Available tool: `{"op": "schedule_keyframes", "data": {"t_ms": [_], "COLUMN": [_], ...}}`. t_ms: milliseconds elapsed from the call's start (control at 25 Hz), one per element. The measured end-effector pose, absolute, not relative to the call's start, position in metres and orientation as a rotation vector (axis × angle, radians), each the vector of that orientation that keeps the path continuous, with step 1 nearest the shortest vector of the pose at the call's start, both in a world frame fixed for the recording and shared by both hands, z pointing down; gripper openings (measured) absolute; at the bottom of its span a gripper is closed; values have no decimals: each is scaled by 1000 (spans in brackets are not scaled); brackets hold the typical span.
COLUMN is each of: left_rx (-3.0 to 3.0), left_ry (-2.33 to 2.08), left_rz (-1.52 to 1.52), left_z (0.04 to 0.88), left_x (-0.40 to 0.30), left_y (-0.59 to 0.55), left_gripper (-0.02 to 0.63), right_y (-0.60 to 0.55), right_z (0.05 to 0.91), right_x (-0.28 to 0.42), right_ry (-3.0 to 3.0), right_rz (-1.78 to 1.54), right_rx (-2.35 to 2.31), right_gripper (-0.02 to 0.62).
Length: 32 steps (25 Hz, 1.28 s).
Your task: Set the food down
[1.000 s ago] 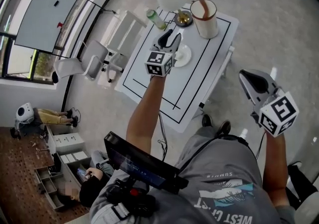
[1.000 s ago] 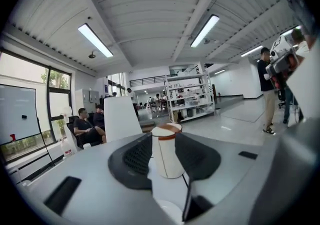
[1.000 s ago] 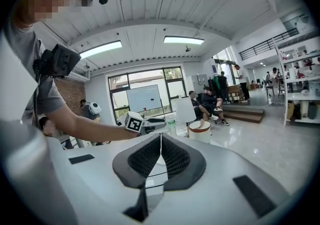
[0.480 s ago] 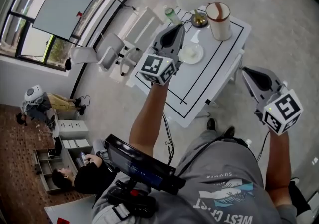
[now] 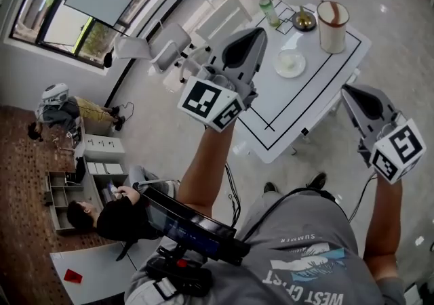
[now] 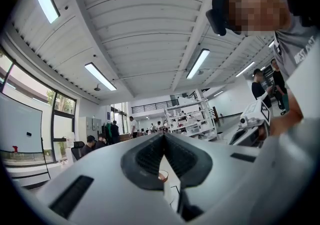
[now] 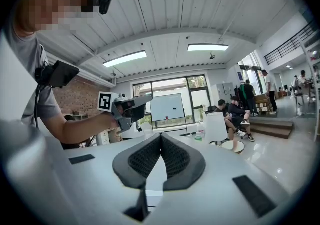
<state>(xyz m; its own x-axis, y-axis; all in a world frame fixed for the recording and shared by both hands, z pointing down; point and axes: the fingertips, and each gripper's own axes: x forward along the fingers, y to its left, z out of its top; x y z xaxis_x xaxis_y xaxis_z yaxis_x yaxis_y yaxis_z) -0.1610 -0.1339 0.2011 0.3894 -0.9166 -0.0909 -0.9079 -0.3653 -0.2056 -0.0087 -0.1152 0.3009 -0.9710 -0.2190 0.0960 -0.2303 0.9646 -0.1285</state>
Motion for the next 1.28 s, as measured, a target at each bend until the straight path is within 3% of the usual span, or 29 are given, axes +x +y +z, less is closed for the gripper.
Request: {"op": "schedule_keyframes", "data": {"t_ms": [560,1280], "left_rx": [-2386,-2419], "left_ry": [1505,1570], "left_rz": [64,207], "left_z": [151,176], "left_x": [-210,-294], "left_y": [38,235], "left_gripper": [8,8], "right_y": [-10,189], "right_z": [256,212], "right_x": [-104,-185], "right_ry": [-3073,-3091], "right_rz": [67,-133], "right_rx": [328,377], "right_gripper": [8,8]}}
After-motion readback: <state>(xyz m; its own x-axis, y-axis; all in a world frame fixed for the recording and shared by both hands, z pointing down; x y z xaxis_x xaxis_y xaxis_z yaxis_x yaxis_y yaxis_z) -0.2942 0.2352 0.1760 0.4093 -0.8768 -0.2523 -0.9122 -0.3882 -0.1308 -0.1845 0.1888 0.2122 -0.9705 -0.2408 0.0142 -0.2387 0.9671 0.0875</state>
